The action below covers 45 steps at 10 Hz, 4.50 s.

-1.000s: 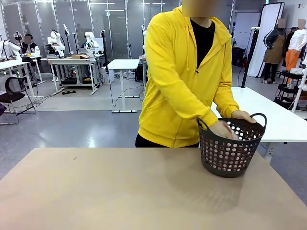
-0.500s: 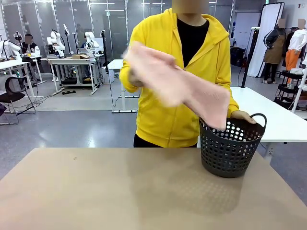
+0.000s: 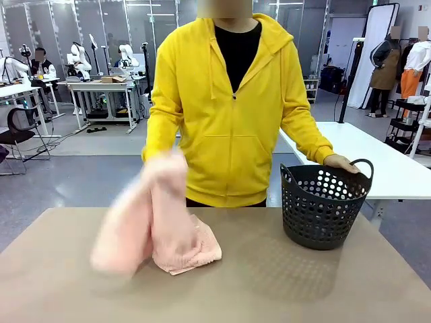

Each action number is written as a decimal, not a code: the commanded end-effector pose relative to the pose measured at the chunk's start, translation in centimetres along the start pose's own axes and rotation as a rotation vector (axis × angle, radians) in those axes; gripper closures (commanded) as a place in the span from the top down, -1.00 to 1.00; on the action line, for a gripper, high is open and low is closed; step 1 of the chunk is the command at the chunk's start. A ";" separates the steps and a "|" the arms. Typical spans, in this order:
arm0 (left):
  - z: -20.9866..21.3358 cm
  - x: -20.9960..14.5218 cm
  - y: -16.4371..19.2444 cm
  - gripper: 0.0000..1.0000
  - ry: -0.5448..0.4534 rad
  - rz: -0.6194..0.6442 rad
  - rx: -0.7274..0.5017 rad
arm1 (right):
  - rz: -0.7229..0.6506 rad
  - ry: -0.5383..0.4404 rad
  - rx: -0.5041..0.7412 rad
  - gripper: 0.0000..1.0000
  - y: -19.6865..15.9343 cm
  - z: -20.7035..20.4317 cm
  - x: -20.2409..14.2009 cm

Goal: Fold the towel.
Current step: Grab the top end of the 100 cm Hotel Towel extended by the human.

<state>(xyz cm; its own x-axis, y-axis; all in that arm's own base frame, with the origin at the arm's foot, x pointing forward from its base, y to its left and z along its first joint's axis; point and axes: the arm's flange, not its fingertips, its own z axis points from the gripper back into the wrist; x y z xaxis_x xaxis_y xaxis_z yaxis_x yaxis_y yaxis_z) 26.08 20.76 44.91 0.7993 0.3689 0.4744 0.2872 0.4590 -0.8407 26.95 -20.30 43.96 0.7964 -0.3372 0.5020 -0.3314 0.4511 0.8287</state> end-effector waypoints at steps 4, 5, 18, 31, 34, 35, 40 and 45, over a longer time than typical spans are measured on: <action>0.0 0.2 0.1 1.00 -0.012 -0.010 -0.021 | 0.009 -0.011 0.014 1.00 0.0 0.0 0.2; 0.0 0.2 0.1 1.00 -0.012 -0.010 -0.021 | 0.009 -0.011 0.014 1.00 0.0 0.0 0.2; 0.0 0.2 0.1 1.00 -0.012 -0.010 -0.021 | 0.009 -0.011 0.014 1.00 0.0 0.0 0.2; -0.4 1.2 -2.0 1.00 0.042 -0.134 0.061 | 0.146 0.060 -0.044 1.00 1.6 -0.4 1.1; -1.8 5.4 -9.9 1.00 0.215 -0.454 0.178 | 0.490 0.234 -0.090 1.00 8.8 -3.5 5.0; -2.4 6.6 -12.7 1.00 0.260 -0.546 0.206 | 0.589 0.294 -0.129 1.00 11.5 -4.9 6.5; -10.1 8.4 -23.5 1.00 0.494 -0.884 0.260 | 0.940 0.489 -0.151 1.00 22.2 -13.7 8.8; -11.0 8.2 -24.7 1.00 0.512 -0.900 0.237 | 0.934 0.491 -0.110 1.00 24.0 -14.6 8.6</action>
<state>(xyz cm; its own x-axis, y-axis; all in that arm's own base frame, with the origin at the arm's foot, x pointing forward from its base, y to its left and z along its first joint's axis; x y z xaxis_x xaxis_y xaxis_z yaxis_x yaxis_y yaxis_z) 31.72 3.32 66.65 0.4643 -0.5463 0.6971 0.8270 0.5491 -0.1206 33.44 -0.21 64.56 0.3583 0.5427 0.7597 -0.8948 0.4317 0.1136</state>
